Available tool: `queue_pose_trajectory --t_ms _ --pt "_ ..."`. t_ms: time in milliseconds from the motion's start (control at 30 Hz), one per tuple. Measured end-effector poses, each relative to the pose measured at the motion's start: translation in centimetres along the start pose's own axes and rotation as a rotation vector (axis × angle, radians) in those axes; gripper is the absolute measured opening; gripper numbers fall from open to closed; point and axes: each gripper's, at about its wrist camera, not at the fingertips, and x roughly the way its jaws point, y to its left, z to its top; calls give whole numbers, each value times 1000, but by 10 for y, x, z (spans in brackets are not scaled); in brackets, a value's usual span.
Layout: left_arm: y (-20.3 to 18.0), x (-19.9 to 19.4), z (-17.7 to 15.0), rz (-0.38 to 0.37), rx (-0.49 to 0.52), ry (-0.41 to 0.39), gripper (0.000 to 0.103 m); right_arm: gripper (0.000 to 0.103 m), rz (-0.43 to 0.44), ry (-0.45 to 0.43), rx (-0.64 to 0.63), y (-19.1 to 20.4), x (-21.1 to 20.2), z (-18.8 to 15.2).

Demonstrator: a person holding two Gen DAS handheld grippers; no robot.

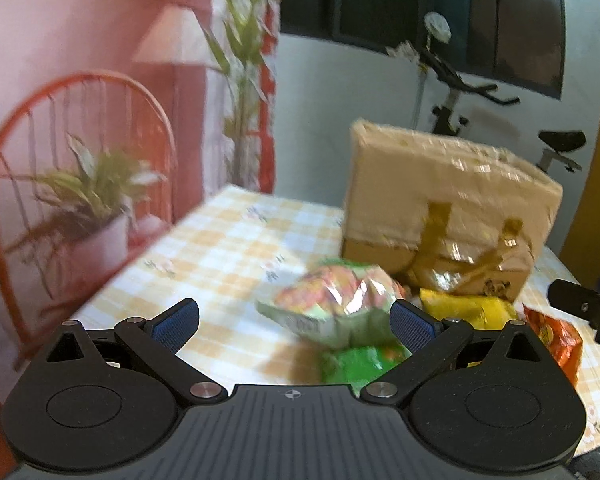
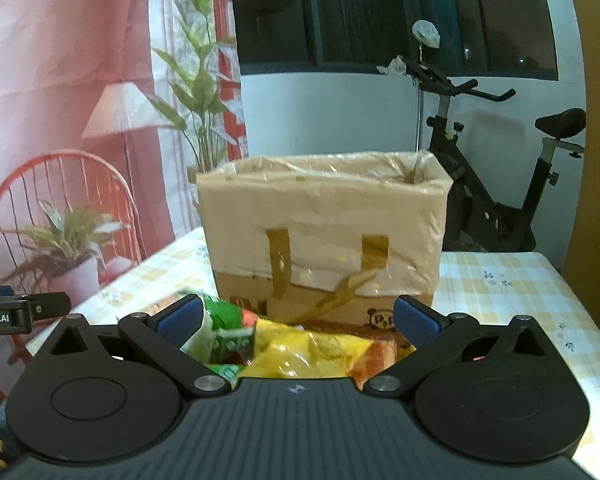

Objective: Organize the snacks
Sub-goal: 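Grasp the green chip bag with the left gripper while the right gripper grasps the yellow chip bag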

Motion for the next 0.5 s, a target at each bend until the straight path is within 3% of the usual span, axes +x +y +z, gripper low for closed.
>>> queue_pose_trajectory --t_ms 400,500 --pt "-13 53 -27 -128 -1 162 101 103 -38 64 -11 -14 29 -33" --pt "-12 63 -32 -134 -23 196 97 103 -39 70 -6 -15 36 -36"
